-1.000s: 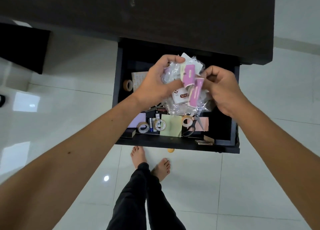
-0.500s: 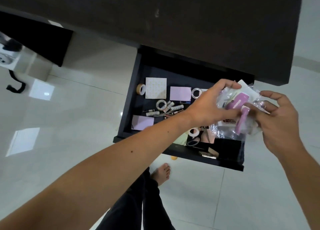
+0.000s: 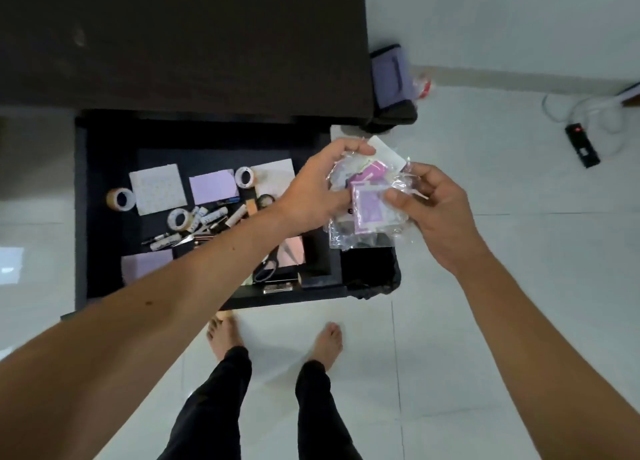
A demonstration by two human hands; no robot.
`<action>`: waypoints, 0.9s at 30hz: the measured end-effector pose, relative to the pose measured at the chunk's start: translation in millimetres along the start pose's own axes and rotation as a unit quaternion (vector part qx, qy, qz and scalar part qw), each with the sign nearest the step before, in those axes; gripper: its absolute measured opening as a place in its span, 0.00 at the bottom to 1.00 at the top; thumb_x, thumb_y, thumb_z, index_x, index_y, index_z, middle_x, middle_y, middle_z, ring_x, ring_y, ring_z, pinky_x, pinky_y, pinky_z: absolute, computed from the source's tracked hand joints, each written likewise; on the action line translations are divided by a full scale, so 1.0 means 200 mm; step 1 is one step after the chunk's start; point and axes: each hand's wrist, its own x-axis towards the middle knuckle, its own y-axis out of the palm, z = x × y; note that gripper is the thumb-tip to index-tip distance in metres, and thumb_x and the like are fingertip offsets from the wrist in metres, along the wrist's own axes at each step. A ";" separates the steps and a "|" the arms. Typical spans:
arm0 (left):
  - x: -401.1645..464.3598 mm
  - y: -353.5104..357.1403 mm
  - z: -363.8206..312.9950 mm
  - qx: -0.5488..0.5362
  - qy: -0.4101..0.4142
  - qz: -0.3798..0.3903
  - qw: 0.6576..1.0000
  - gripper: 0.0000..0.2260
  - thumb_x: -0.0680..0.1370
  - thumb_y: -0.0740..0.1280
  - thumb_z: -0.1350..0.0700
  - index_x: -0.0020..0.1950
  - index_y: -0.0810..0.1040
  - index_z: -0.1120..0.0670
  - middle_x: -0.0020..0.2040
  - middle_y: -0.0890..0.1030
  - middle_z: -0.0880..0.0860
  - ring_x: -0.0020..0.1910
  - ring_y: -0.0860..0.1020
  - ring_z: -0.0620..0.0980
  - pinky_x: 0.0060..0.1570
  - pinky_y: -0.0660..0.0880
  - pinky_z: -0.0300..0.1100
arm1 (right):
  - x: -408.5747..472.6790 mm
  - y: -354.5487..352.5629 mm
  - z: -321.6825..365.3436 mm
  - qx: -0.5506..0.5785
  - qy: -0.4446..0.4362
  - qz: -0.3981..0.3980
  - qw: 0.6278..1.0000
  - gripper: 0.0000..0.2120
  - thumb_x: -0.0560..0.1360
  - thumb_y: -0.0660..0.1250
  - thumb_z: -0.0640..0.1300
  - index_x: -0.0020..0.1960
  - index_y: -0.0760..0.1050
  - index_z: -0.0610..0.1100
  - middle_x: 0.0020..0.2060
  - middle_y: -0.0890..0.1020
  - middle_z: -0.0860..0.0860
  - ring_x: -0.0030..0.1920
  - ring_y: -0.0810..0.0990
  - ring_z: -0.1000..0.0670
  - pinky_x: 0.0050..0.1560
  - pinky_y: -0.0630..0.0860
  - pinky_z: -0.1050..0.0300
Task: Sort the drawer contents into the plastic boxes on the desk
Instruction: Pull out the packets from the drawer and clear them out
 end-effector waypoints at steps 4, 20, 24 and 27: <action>0.03 0.24 -0.03 0.015 -0.015 0.013 1.000 0.20 0.80 0.72 0.69 0.70 0.74 0.60 0.69 0.77 0.52 0.62 0.78 0.36 0.54 0.78 0.30 | -0.02 -0.24 -0.11 -0.014 -0.007 -0.032 0.999 0.22 0.71 0.80 0.33 0.62 0.79 0.41 0.55 0.87 0.44 0.52 0.86 0.46 0.57 0.84 0.45; 0.17 0.73 0.20 0.018 -0.083 -0.012 0.996 0.18 0.80 0.74 0.63 0.68 0.78 0.52 0.66 0.81 0.50 0.62 0.81 0.45 0.65 0.81 0.51 | 0.10 -0.70 -0.46 -0.036 0.029 -0.097 0.994 0.20 0.70 0.83 0.41 0.60 0.81 0.43 0.54 0.87 0.42 0.48 0.87 0.43 0.55 0.86 0.40; 0.20 0.73 0.28 0.018 -0.109 -0.038 0.993 0.18 0.79 0.76 0.62 0.64 0.80 0.44 0.62 0.82 0.56 0.59 0.85 0.58 0.59 0.83 0.58 | 0.14 -0.69 -0.52 -0.048 0.035 -0.091 0.994 0.19 0.71 0.83 0.41 0.58 0.81 0.47 0.53 0.87 0.44 0.45 0.86 0.46 0.50 0.86 0.46; 0.22 0.72 0.35 0.037 -0.124 -0.053 0.990 0.19 0.77 0.78 0.60 0.62 0.81 0.40 0.61 0.83 0.48 0.61 0.83 0.58 0.62 0.82 0.59 | 0.18 -0.68 -0.57 -0.059 0.047 -0.085 0.994 0.20 0.71 0.83 0.42 0.59 0.80 0.48 0.50 0.85 0.50 0.42 0.85 0.49 0.49 0.86 0.48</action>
